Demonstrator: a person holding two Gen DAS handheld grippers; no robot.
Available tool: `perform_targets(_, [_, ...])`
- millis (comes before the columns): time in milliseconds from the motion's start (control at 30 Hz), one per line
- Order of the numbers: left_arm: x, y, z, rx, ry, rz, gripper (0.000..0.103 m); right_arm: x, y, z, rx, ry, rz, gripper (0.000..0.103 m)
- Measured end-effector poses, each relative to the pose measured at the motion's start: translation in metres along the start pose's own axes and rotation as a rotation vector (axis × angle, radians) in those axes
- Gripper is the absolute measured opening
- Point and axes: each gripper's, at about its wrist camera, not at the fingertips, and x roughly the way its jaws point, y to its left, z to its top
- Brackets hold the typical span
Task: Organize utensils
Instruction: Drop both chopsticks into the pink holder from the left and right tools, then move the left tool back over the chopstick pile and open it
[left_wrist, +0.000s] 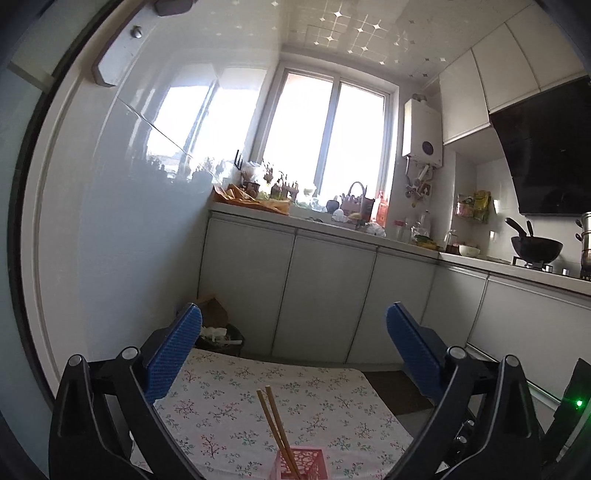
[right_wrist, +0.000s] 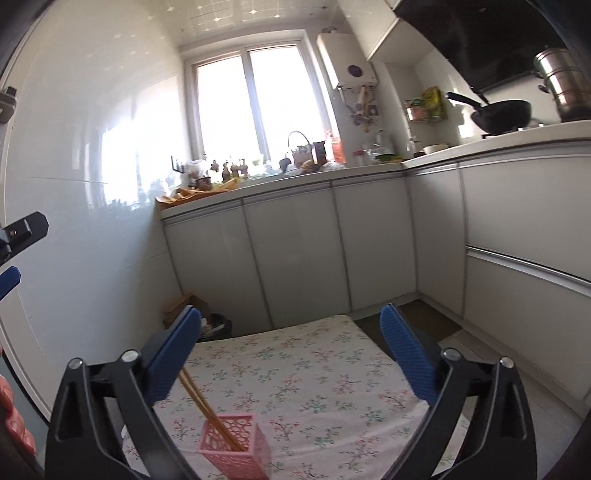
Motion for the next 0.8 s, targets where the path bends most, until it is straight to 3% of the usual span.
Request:
perform_targets(167, [0.011, -0.026, -0.013, 0.024, 0.125, -0.071, 0.096, -0.020, -0.022, -0.005, -0.046, 0.055, -0.043, 0.097])
perform_targets(300, [0.024, -0.056, -0.033, 0.125, 0.260, -0.138, 0.096, -0.044, -0.049, -0.027, -0.108, 0.117, -0.101, 0.097])
perform_targets(467, [0.041, -0.103, -0.082, 0.314, 0.492, -0.258, 0.096, -0.067, -0.091, -0.069, -0.102, 0.268, -0.158, 0.097])
perform_targets(600, [0.055, -0.131, -0.127, 0.468, 0.625, -0.287, 0.096, -0.079, -0.118, -0.105, -0.088, 0.386, -0.201, 0.097])
perform_targets(733, [0.079, -0.143, -0.170, 0.562, 0.816, -0.328, 0.096, -0.090, -0.142, -0.134, -0.010, 0.471, -0.213, 0.097])
perform_targets(800, [0.089, -0.150, -0.185, 0.615, 0.873, -0.350, 0.096, -0.086, -0.152, -0.145, 0.017, 0.529, -0.206, 0.097])
